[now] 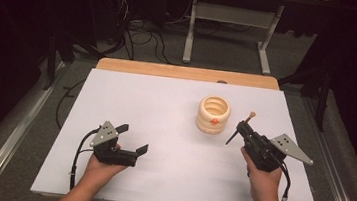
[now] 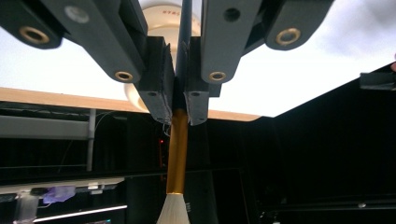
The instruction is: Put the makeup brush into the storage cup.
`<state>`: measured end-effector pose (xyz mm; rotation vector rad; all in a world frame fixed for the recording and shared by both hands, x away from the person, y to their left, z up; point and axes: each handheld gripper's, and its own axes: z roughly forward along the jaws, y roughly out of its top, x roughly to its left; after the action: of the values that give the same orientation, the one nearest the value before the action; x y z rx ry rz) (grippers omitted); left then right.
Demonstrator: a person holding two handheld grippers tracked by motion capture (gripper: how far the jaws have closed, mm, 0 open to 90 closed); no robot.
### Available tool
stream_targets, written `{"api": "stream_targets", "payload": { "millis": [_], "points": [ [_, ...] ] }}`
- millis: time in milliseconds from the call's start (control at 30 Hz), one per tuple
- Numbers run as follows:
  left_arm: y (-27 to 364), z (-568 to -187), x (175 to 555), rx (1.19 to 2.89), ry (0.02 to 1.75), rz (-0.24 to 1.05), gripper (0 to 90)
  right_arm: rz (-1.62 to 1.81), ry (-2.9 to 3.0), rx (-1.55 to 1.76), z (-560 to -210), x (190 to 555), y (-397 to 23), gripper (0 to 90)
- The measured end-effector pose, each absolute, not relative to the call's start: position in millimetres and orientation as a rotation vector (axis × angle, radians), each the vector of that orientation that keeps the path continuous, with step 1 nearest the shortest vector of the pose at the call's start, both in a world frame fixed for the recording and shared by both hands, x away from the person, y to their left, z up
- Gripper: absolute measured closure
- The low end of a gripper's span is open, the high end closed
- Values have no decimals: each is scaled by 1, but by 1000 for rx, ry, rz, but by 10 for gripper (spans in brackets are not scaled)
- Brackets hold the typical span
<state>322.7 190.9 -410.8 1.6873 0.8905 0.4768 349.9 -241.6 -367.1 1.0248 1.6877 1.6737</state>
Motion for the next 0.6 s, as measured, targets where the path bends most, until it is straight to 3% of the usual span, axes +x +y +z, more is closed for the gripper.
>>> {"api": "stream_targets", "payload": {
  "millis": [600],
  "points": [
    [189, -410, 322, 1696, 877, 470, 3, 1667, 1633, 1046, -359, 369, -244, 850]
  ]
}}
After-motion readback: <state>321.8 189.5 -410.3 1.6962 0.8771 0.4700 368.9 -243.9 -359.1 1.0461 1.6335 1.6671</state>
